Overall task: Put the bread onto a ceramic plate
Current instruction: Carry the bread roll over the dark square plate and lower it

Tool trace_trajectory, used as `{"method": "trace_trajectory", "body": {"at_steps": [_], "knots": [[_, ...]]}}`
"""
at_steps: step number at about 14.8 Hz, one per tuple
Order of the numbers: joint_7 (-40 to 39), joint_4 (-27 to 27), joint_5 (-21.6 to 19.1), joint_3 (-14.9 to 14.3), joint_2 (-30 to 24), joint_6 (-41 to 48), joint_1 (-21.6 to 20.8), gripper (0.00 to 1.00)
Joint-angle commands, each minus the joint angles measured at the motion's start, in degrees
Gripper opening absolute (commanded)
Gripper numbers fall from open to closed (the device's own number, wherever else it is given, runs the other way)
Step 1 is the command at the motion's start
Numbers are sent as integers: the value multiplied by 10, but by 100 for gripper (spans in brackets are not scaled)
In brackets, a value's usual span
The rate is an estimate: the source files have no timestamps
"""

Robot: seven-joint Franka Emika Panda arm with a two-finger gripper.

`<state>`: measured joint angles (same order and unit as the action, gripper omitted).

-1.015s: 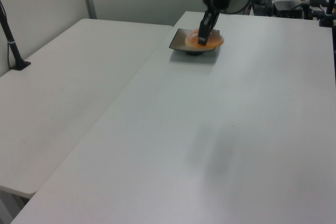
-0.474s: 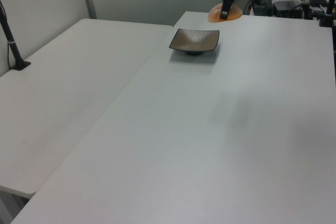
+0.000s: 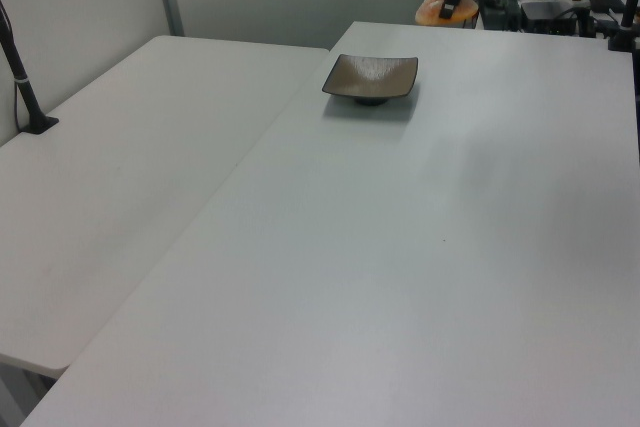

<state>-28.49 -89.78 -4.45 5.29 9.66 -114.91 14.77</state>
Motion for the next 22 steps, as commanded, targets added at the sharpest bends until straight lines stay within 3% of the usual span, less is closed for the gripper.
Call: {"method": "trace_trajectory", "body": {"at_steps": [1,12,16,19,21,22], "knots": [[-25,14,-10,3,55,-107,25,20],[-21,65,-20,4,270,-483,27,21],[-18,135,-19,4,343,-492,17,21],[-22,153,-17,3,370,-493,13,25],[-22,154,-17,3,376,-493,13,34],[-22,153,-17,3,379,-493,14,46]]}}
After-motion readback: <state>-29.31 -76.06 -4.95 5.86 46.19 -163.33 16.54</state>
